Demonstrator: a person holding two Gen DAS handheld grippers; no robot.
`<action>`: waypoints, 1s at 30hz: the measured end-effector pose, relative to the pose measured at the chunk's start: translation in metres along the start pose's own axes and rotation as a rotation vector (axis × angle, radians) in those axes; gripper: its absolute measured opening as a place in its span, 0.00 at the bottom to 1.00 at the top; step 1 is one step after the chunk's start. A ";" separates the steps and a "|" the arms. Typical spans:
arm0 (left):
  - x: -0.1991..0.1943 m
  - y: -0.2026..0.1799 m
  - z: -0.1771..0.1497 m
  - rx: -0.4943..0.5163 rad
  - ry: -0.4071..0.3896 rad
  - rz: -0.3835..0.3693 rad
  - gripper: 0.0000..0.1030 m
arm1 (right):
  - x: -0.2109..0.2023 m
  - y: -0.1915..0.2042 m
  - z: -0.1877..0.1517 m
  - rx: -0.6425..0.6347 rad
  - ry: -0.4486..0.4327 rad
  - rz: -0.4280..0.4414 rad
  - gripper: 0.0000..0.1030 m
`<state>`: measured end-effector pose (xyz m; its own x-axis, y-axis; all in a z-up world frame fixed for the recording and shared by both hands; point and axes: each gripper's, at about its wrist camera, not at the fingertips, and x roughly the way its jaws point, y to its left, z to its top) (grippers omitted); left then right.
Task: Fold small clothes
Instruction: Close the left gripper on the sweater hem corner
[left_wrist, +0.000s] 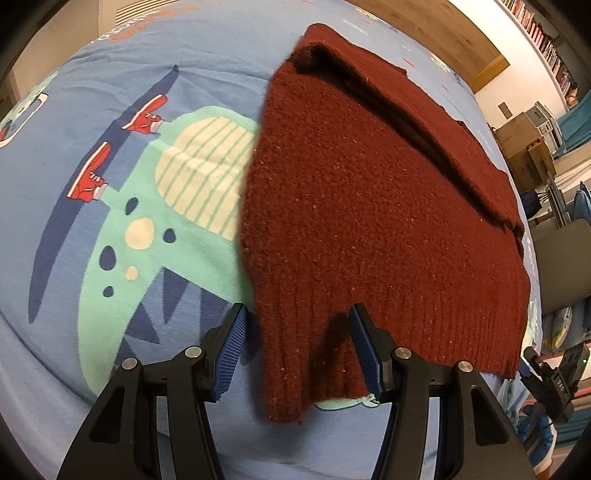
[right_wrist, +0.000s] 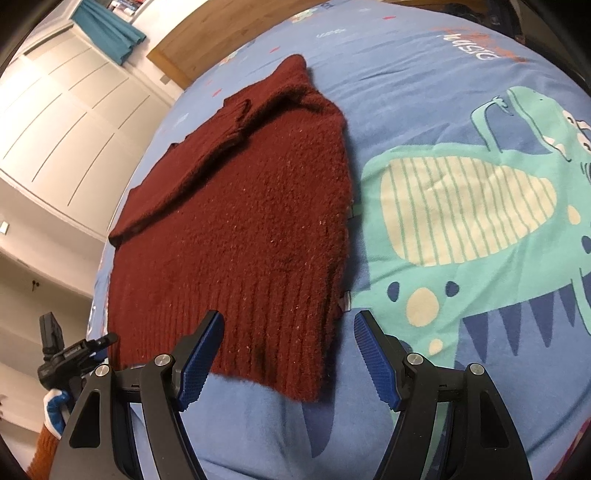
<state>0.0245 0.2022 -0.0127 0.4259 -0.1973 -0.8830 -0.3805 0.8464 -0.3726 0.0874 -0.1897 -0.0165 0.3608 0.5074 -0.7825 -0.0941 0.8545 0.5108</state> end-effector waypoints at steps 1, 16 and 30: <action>0.000 0.000 0.000 0.001 0.003 -0.005 0.49 | 0.002 0.000 0.001 -0.001 0.004 0.006 0.72; 0.008 -0.004 -0.004 -0.011 0.059 -0.204 0.49 | 0.019 -0.001 0.003 -0.005 0.055 0.097 0.70; 0.003 0.025 0.005 -0.106 0.059 -0.359 0.49 | 0.030 0.001 0.003 0.032 0.090 0.190 0.58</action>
<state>0.0200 0.2252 -0.0234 0.5008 -0.5028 -0.7045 -0.2997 0.6629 -0.6861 0.1013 -0.1737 -0.0387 0.2544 0.6686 -0.6988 -0.1230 0.7390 0.6623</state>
